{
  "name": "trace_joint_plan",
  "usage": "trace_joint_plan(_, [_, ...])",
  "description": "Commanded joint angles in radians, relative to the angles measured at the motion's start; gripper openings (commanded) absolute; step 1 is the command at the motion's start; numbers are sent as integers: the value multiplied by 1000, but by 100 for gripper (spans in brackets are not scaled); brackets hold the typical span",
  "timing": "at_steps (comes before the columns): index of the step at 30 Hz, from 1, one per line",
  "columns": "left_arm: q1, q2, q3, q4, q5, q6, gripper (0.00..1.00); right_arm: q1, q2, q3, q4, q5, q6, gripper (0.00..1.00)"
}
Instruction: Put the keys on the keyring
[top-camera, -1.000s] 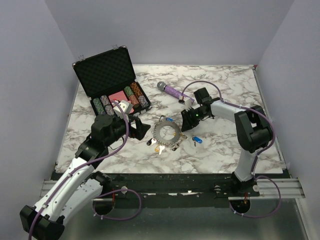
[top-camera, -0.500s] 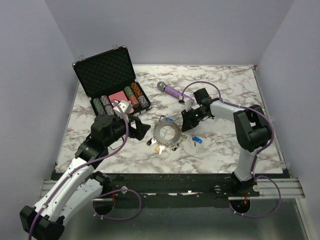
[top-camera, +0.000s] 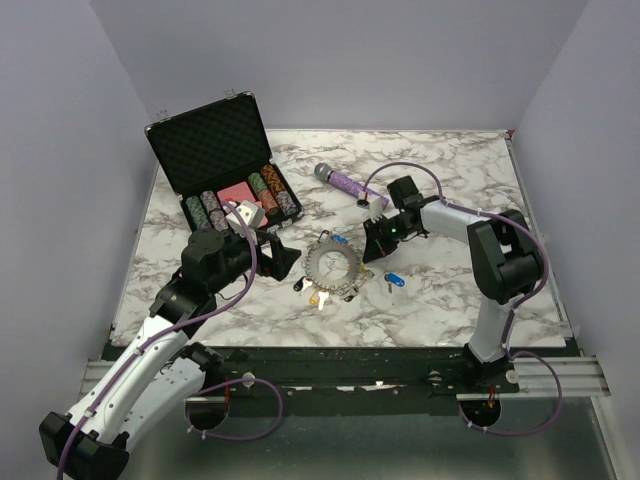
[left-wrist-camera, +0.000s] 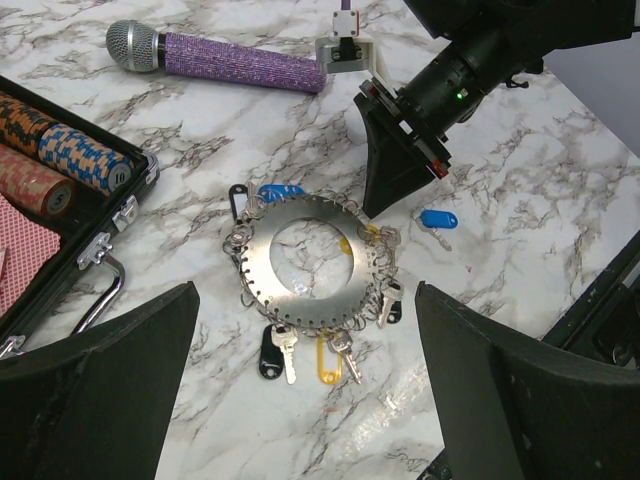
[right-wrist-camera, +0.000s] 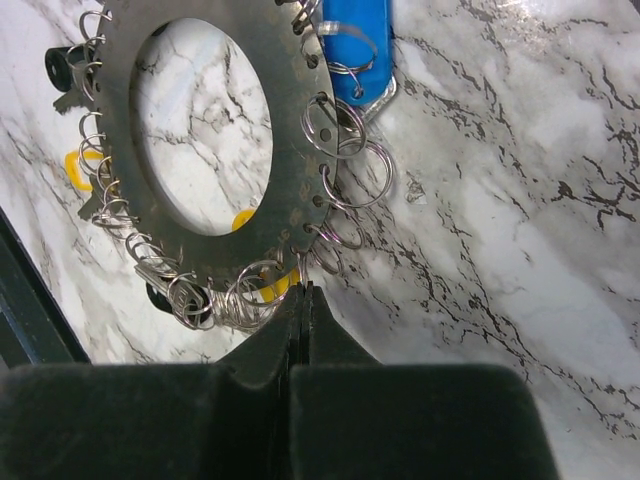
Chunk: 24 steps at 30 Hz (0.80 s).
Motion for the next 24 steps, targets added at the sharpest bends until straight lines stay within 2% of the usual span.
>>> trace_joint_plan(1, [4, -13, 19, -6, 18, 2, 97, -4, -34, -3, -1, -62, -35, 1])
trace_joint_plan(8, [4, -13, 19, -5, 18, 2, 97, -1, -51, 8, -23, -65, -75, 2])
trace_joint_plan(24, [6, -16, 19, -5, 24, 1, 97, 15, 3, 11, -20, -20, -51, 13])
